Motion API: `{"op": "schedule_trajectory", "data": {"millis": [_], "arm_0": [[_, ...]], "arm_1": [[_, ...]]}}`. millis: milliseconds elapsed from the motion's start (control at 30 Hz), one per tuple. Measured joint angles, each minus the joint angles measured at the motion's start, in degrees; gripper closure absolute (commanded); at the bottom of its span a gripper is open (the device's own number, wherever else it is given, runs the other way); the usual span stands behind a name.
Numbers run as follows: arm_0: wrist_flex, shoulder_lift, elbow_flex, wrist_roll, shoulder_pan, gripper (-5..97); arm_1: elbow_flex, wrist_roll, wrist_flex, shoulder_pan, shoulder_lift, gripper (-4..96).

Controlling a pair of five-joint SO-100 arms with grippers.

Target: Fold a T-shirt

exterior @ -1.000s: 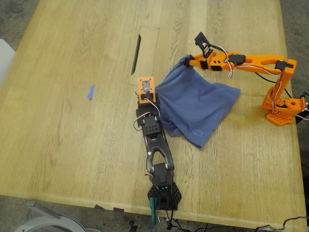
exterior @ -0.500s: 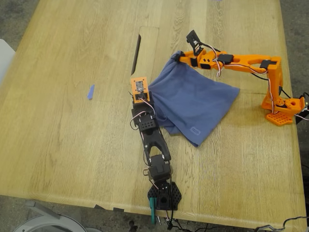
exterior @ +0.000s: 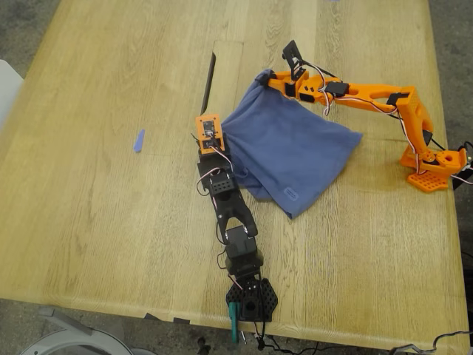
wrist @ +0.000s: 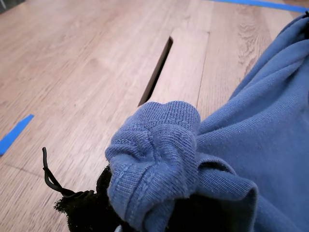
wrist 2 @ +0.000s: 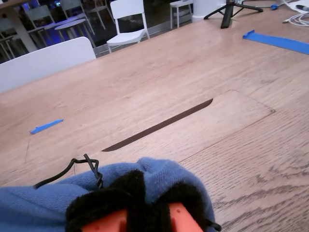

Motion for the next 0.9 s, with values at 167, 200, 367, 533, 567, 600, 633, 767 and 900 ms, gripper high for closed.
{"op": "schedule_trajectory", "data": {"millis": [167, 200, 367, 533, 567, 600, 633, 767, 900], "arm_0": [[0.00, -0.79, -1.67, 0.00, 0.00, 92], [0.00, -1.32, -2.37, 0.00, 0.00, 92], [1.76, -2.99, -5.45, 0.00, 0.00, 92], [6.15, -3.08, -6.77, 0.00, 0.00, 92], [7.29, -3.08, -7.29, 0.00, 0.00, 92], [8.53, -3.08, -7.91, 0.00, 0.00, 92], [10.11, -3.08, -8.53, 0.00, 0.09, 92], [17.58, -3.08, -11.78, 0.00, 0.09, 92], [24.26, -3.16, -16.44, -0.35, 0.18, 92]], "arm_1": [[-10.20, 0.00, 5.89, 0.62, -5.45, 91.4], [-13.71, 0.00, 7.73, 0.79, -7.47, 91.4], [-45.62, 0.00, 27.51, 1.14, -25.31, 91.4], [-65.74, 0.26, 43.59, 1.14, -31.99, 91.4], [-67.06, 0.26, 46.49, 1.14, -31.90, 91.4], [-67.76, 0.26, 48.96, 1.14, -31.90, 91.4], [-67.94, 0.26, 51.06, 1.14, -31.99, 91.4], [-68.12, 0.26, 60.47, 1.14, -31.03, 91.4], [-68.47, 0.00, 64.86, 1.14, -28.39, 91.4]]}}
